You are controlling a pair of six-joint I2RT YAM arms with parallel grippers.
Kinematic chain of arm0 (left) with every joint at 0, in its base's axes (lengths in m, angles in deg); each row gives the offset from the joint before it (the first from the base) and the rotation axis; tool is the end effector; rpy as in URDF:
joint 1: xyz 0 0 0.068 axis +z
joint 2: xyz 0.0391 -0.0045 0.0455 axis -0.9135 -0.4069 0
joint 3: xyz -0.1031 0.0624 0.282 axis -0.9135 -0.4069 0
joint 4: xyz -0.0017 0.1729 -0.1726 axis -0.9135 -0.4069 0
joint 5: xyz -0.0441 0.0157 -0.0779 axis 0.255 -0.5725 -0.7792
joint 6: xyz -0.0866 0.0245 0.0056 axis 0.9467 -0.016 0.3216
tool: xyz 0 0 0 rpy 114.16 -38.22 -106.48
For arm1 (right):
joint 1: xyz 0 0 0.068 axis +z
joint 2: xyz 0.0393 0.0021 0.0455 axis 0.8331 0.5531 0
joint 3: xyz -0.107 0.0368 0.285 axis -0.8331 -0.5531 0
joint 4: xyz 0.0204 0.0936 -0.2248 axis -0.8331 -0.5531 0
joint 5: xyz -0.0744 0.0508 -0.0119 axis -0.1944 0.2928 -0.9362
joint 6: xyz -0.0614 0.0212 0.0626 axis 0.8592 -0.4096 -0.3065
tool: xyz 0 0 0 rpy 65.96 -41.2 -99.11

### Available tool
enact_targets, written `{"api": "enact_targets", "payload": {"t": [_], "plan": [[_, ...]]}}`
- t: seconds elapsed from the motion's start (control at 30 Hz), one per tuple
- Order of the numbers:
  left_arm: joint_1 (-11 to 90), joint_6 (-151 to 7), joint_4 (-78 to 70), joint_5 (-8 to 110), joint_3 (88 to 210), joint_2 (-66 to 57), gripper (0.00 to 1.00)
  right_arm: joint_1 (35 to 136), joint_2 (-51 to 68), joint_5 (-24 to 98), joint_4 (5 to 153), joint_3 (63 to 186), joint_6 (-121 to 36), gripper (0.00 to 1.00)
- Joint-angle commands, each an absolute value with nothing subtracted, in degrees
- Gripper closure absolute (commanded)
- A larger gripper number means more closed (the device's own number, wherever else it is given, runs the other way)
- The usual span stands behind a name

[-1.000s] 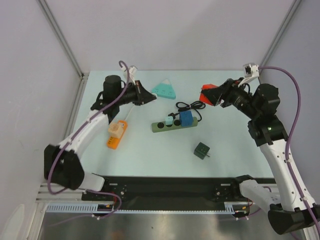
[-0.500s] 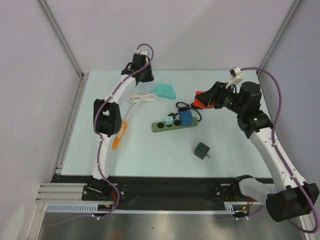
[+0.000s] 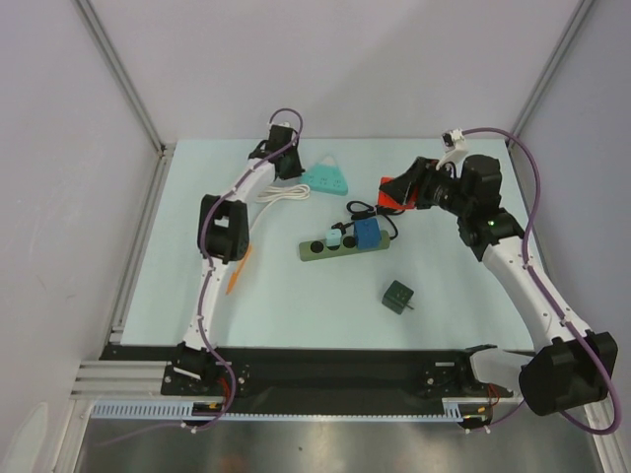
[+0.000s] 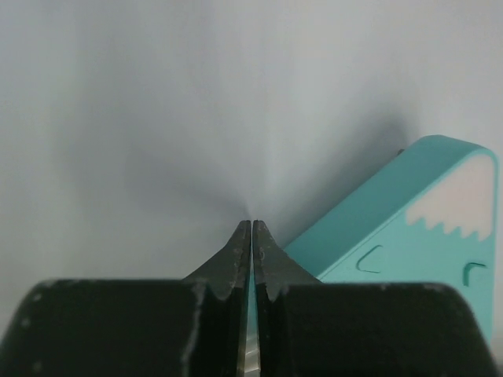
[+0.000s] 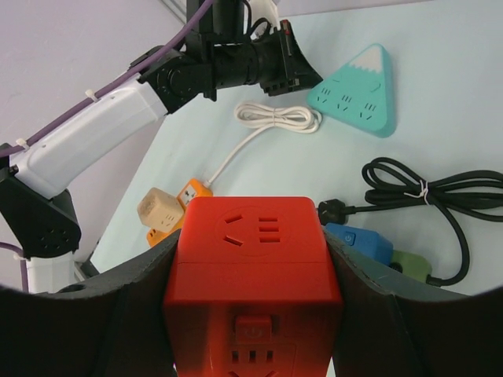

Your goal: Insert the plug

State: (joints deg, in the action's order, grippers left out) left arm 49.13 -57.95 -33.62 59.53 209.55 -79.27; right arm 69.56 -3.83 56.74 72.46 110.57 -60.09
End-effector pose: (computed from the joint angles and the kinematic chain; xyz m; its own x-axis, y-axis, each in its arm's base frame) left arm 0.5965 -0.1801 0.1454 -0.7283 -0.2352 -0.6436 -0.0362 0.9511 -0.3066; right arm 0.2690 0.1010 0.3895 -0.4728 0.2644 -0.8405 -0.4864 0.7171 0.4992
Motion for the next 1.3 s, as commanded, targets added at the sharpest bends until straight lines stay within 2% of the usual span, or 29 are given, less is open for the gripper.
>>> {"api": "enact_targets", "payload": {"t": [0.0,0.2,0.33,0.5,0.67,0.8,0.9,0.97,1.03,1.13,1.2,1.27], "plan": [[48.4,-55.0,-31.6,54.1,212.7,-81.0,0.93,69.5,-5.1,55.6,74.5,111.9,-58.5,1.0],[44.0,-52.6,-28.2,45.2,208.3,-80.1,0.94,69.0,-4.0,51.2,70.0,114.2,-52.3,1.0],[40.9,-47.9,-21.9,38.8,200.4,-78.1,0.94,66.9,0.9,50.3,64.7,117.5,-49.2,1.0],[36.8,-45.9,-17.7,35.8,201.3,-79.2,0.93,65.8,7.7,44.7,58.6,123.9,-40.6,1.0],[36.6,-45.4,-16.3,36.8,202.5,-79.5,0.89,63.5,19.0,44.7,57.2,131.9,-31.5,1.0],[37.9,-46.8,-18.9,34.9,201.6,-75.8,0.88,60.6,29.4,51.1,54.5,140.1,-24.4,1.0],[39.0,-51.1,-20.2,38.3,197.9,-71.0,0.84,59.0,35.7,55.0,50.9,146.8,-19.0,1.0],[39.7,-51.8,-19.6,42.2,196.4,-68.2,0.75,58.6,37.6,55.7,50.4,150.4,-16.1,1.0],[40.5,-51.7,-18.8,44.0,198.7,-69.5,0.75,58.0,39.4,53.8,50.6,152.3,-17.8,1.0],[40.6,-47.2,-16.5,47.9,204.3,-75.8,0.8,57.0,37.9,50.4,53.6,150.5,-24.9,1.0],[40.8,-42.4,-12.5,47.3,206.5,-78.8,0.82,56.9,35.7,51.4,59.1,144.7,-28.7,1.0],[40.9,-33.8,-4.4,46.6,206.6,-81.6,0.77,56.9,31.8,54.1,63.6,140.3,-31.0,1.0]]}}
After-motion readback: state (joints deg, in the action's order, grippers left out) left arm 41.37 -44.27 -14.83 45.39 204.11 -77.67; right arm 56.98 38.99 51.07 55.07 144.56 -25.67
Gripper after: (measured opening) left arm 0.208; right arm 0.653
